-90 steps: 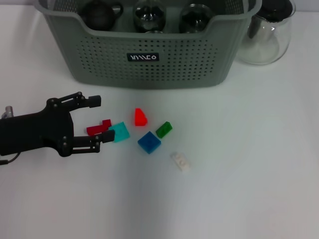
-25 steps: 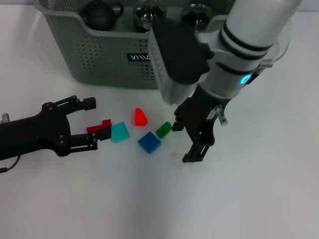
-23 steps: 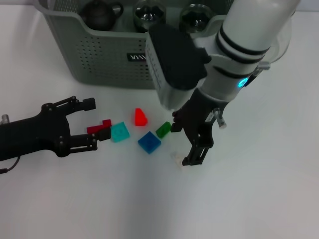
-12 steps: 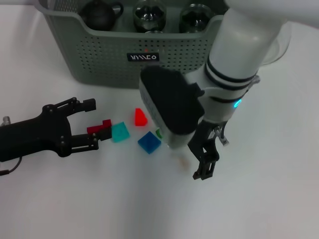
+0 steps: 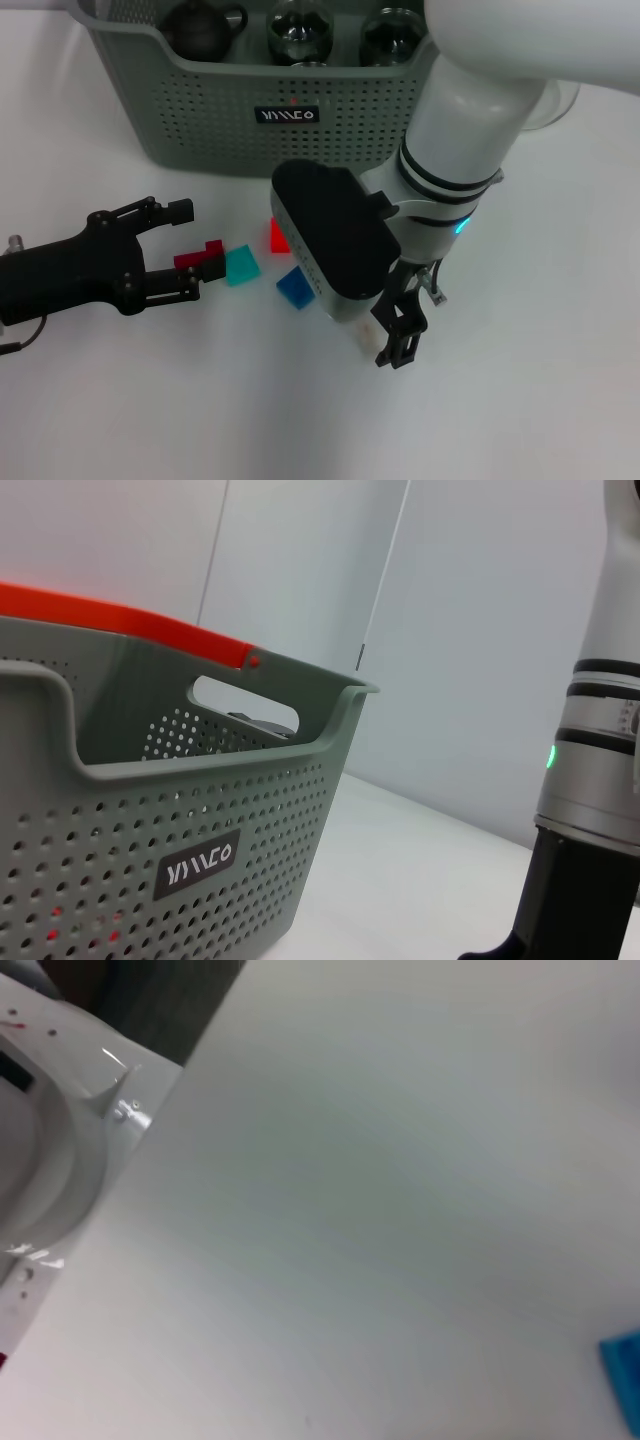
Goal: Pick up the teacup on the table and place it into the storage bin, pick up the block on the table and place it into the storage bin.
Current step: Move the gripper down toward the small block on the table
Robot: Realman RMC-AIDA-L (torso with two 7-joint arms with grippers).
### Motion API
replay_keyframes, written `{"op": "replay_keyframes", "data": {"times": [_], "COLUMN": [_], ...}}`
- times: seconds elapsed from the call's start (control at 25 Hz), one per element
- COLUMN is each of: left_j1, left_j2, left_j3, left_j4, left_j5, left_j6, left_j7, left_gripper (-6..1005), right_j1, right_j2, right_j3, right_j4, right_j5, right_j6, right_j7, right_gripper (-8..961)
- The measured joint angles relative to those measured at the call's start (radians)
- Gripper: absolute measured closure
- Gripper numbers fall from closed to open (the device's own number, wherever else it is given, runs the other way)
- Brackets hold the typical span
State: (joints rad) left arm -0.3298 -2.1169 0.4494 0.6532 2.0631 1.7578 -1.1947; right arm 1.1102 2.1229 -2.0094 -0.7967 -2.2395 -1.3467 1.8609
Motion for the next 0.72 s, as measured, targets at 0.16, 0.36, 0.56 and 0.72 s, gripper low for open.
{"op": "replay_keyframes", "data": {"times": [0.16, 0.36, 0.56, 0.72], "left_j1": [0.0, -0.001, -0.002, -0.002], "left_j2": [0.0, 0.0, 0.0, 0.0], "left_j3": [0.0, 0.0, 0.0, 0.0], "left_j4": [0.0, 0.0, -0.003, -0.007], "left_j5": [0.0, 0.004, 0.007, 0.008], "left_j6": [0.0, 0.0, 0.0, 0.0], "left_j7": [-0.002, -0.002, -0.003, -0.003], "left_gripper": [113, 114, 114, 114], "right_j1": [0.0, 0.0, 0.002, 0.006], "right_j2": [0.0, 0.0, 0.001, 0.002], "right_j3": [-0.002, -0.005, -0.006, -0.007], "right_j4": [0.009, 0.028, 0.048, 0.068], "right_j5": [0.004, 0.008, 0.029, 0.052], "right_j6": [0.009, 0.038, 0.045, 0.055], "right_j7": [0.0, -0.005, -0.017, -0.027], "right_gripper": [48, 97, 124, 121]}}
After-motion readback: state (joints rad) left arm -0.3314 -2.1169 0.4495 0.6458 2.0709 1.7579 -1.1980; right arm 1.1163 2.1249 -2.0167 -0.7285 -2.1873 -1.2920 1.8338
